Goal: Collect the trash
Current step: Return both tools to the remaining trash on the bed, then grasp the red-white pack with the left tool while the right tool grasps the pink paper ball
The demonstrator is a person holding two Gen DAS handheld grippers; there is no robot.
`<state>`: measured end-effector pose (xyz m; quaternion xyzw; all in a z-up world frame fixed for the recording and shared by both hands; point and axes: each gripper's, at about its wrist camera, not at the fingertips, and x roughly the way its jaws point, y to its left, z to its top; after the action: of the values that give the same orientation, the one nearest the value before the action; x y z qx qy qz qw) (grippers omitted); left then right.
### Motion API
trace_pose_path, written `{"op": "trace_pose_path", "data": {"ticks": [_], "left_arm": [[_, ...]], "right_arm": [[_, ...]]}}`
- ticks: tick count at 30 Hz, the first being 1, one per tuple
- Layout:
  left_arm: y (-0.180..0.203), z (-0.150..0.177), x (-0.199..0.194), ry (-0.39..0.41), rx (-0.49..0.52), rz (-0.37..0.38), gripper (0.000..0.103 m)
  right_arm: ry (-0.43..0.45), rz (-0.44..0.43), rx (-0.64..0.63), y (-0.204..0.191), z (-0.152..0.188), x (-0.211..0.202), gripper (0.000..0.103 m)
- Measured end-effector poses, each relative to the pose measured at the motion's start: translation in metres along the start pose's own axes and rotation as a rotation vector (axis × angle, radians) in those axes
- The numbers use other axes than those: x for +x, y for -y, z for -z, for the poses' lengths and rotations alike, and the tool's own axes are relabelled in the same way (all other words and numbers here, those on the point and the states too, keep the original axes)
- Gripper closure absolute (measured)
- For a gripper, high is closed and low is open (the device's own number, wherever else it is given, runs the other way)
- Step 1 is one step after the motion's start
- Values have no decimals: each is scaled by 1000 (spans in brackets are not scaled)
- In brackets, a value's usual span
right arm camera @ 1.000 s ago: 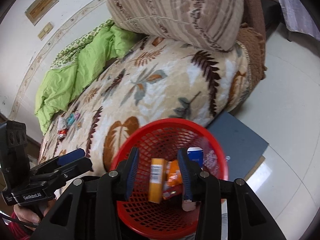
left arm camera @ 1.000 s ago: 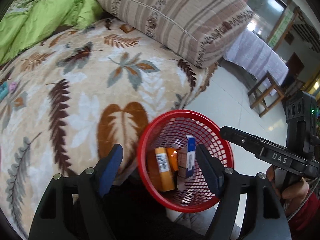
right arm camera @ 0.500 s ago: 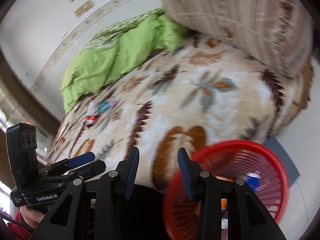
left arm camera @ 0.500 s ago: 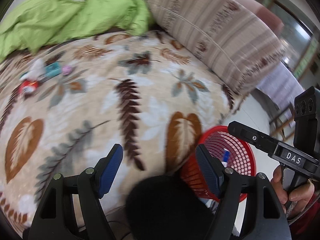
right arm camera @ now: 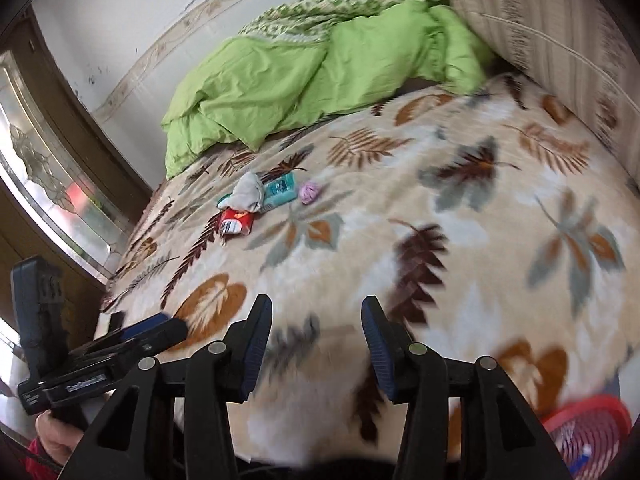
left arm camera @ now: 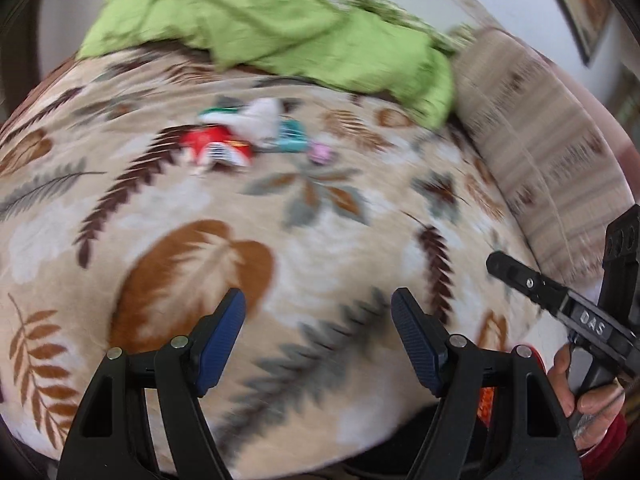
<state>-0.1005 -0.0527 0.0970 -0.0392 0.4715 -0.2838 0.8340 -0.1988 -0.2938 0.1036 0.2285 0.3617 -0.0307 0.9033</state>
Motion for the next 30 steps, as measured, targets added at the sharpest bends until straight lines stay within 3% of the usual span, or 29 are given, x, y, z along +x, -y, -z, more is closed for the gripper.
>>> {"op": "trace_pose_path", "data": {"ticks": [7, 16, 21, 24, 30], "left_arm": [[-64, -29, 21, 5, -103, -71, 29], [-100, -75, 57, 22, -126, -116, 29], [-106, -100, 83, 8, -134, -111, 29], [-105, -114, 104, -13, -132, -111, 29], [-104, -128, 141, -50, -107, -153, 29]], "right_arm": [[-58, 17, -40, -21, -56, 104, 53], [-141, 40, 17, -11, -106, 224, 53], [-155, 50, 23, -9, -117, 254, 59], [-133, 74, -9, -12, -117, 256, 74], [-104, 29, 18, -7, -101, 226, 75]]}}
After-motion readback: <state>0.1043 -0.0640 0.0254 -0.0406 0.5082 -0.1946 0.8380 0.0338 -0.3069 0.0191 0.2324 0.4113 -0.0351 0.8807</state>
